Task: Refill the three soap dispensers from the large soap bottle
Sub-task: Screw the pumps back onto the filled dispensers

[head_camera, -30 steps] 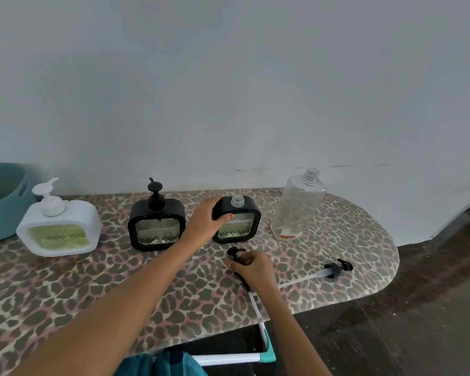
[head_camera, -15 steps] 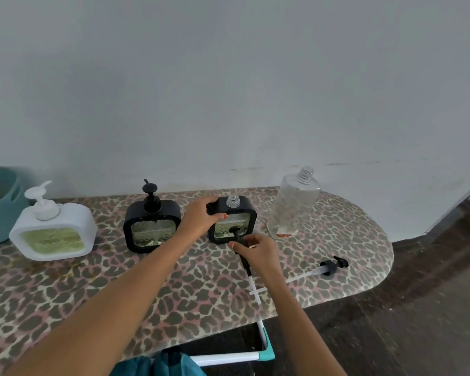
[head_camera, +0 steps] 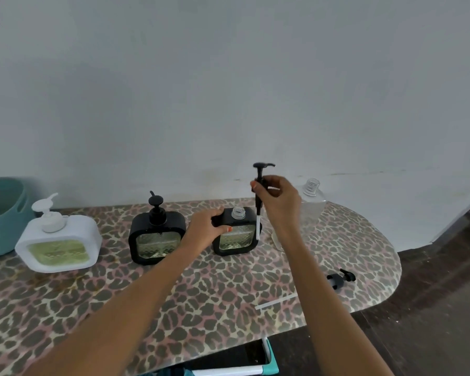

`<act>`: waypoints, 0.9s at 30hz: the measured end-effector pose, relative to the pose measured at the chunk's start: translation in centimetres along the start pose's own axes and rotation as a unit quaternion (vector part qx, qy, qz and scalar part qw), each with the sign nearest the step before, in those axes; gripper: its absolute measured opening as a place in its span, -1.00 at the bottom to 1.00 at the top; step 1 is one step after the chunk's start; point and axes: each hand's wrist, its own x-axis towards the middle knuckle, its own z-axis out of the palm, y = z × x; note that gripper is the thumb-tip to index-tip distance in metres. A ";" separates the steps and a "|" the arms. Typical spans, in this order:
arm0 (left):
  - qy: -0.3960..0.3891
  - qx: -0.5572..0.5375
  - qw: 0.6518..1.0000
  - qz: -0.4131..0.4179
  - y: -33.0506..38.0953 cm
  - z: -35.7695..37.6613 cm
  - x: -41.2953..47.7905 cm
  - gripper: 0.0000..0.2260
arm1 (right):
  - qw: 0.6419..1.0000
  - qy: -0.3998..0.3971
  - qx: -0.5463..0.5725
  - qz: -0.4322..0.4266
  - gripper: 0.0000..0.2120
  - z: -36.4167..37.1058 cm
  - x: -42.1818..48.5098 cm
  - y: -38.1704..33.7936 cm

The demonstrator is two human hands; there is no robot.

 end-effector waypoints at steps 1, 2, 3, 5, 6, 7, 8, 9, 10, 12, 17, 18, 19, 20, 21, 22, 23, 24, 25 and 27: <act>0.000 -0.004 1.000 -0.003 0.0 0.1 0.0 -0.48 | 1.000 0.010 0.012 -0.006 -0.75 0.2 0.5 -0.3; 0.002 -0.008 1.000 -0.005 -0.1 0.1 0.1 -0.48 | 1.000 0.015 0.024 -0.010 -0.76 0.6 0.9 -0.6; 0.004 -0.012 1.000 -0.007 -0.2 0.1 0.1 -0.48 | 0.999 0.018 0.035 -0.015 -0.78 0.9 1.2 -0.7; 0.007 -0.017 1.000 -0.009 -0.3 0.2 0.0 -0.48 | 0.998 0.024 0.050 -0.026 -0.82 1.7 1.6 -0.7; 0.008 -0.018 1.000 -0.009 -0.3 0.2 0.0 -0.48 | 0.997 0.029 0.058 -0.030 -0.82 2.0 1.6 -0.6; 0.010 -0.020 1.000 -0.009 -0.4 0.2 0.1 -0.47 | 0.997 0.031 0.065 -0.033 -0.82 2.3 1.7 -0.5; 0.011 -0.020 1.000 -0.009 -0.5 0.2 0.1 -0.47 | 0.996 0.033 0.069 -0.036 -0.82 2.6 1.7 -0.4; 0.013 -0.017 1.000 -0.008 -0.5 0.2 0.1 -0.48 | 0.996 0.033 0.069 -0.038 -0.83 2.9 1.8 -0.1; 0.015 -0.014 1.000 -0.005 -0.5 0.2 0.0 -0.48 | 0.996 0.031 0.067 -0.040 -0.83 3.1 1.7 0.2; 0.016 -0.007 1.000 0.000 -0.6 0.1 0.1 -0.48 | 0.997 0.024 0.056 -0.041 -0.81 3.4 1.7 0.9; 0.009 -0.015 1.000 -0.002 -0.7 0.0 0.1 -0.48 | 0.999 -0.005 0.027 -0.025 -0.79 3.8 1.3 3.4; 0.006 -0.025 1.000 -0.006 -0.7 0.0 0.1 -0.48 | 0.999 -0.007 0.027 -0.023 -0.81 3.9 1.2 3.7; 0.004 -0.034 0.999 -0.010 -0.7 0.0 0.0 -0.48 | 0.999 -0.003 0.029 -0.024 -0.82 3.9 1.1 4.0; 0.003 -0.041 0.999 -0.013 -0.7 0.0 0.0 -0.49 | 0.999 0.004 0.029 -0.028 -0.83 3.9 1.0 4.2; 0.002 -0.045 0.999 -0.014 -0.7 0.0 0.0 -0.49 | 0.999 0.009 0.026 -0.034 -0.83 3.9 1.0 4.2; 0.003 -0.047 0.999 -0.015 -0.7 0.0 0.0 -0.49 | 0.999 0.008 0.019 -0.038 -0.82 3.9 1.0 4.3; 0.003 -0.049 0.999 -0.015 -0.7 0.0 0.0 -0.49 | 0.999 0.001 0.010 -0.041 -0.82 3.9 1.0 4.4; 0.002 -0.051 0.999 -0.016 -0.7 0.0 0.0 -0.49 | 0.999 -0.010 0.001 -0.041 -0.81 4.0 0.9 4.6; 0.000 -0.052 0.999 -0.016 -0.7 0.0 0.0 -0.49 | 0.999 -0.022 -0.009 -0.039 -0.80 4.0 0.8 4.8; -0.004 -0.053 0.998 -0.013 -0.7 0.0 -0.1 -0.49 | 0.998 -0.038 -0.032 -0.040 -0.75 4.1 0.4 5.4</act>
